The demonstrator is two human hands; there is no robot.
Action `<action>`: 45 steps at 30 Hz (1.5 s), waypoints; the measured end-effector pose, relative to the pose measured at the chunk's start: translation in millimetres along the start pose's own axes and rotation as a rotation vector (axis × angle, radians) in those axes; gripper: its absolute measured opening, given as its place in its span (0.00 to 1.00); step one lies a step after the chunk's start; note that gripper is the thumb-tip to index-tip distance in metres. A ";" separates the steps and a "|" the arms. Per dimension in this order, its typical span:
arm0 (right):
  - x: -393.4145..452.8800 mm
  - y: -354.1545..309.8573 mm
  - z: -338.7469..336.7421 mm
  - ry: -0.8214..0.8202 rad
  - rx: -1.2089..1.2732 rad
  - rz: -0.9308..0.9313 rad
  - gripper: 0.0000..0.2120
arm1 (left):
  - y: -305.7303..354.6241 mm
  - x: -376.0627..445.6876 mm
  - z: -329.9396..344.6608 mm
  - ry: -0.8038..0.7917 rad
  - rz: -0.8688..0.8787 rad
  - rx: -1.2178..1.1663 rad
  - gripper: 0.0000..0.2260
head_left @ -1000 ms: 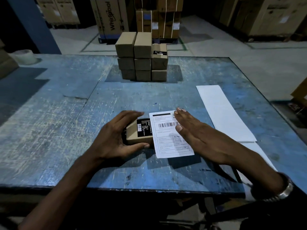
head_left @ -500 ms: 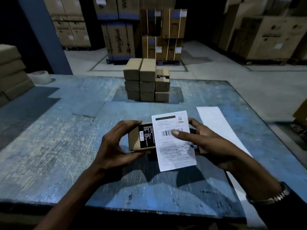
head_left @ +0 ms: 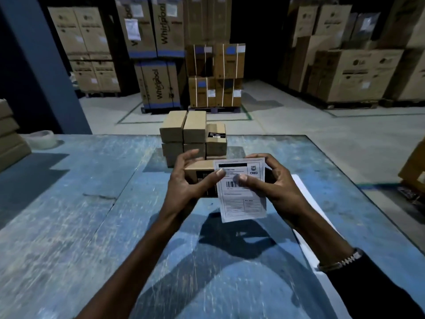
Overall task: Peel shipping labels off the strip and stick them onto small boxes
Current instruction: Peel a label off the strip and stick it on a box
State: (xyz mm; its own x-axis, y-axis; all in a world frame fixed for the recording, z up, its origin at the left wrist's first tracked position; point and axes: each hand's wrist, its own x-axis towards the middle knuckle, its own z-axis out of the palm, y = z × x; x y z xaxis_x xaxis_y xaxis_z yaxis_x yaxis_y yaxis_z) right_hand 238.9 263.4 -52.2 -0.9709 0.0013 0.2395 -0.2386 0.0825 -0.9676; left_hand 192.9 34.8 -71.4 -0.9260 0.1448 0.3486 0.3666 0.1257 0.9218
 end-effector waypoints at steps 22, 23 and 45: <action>-9.0 24.8 21.4 0.069 0.203 0.021 0.24 | -8.2 -17.5 16.1 0.181 0.197 -0.077 0.36; -9.5 25.5 22.6 0.063 0.208 0.017 0.22 | -9.5 -18.5 16.3 0.188 0.203 -0.077 0.36; -11.3 27.3 24.9 0.053 -0.087 0.180 0.18 | -18.8 -21.4 25.1 0.259 -0.081 -0.271 0.26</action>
State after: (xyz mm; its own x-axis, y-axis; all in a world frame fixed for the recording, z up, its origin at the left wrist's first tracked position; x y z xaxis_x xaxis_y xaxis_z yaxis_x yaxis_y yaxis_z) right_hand 242.8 240.8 -83.3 -0.9946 0.0765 0.0698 -0.0566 0.1624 -0.9851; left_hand 208.1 53.9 -100.4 -0.9557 -0.1123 0.2719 0.2863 -0.1427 0.9475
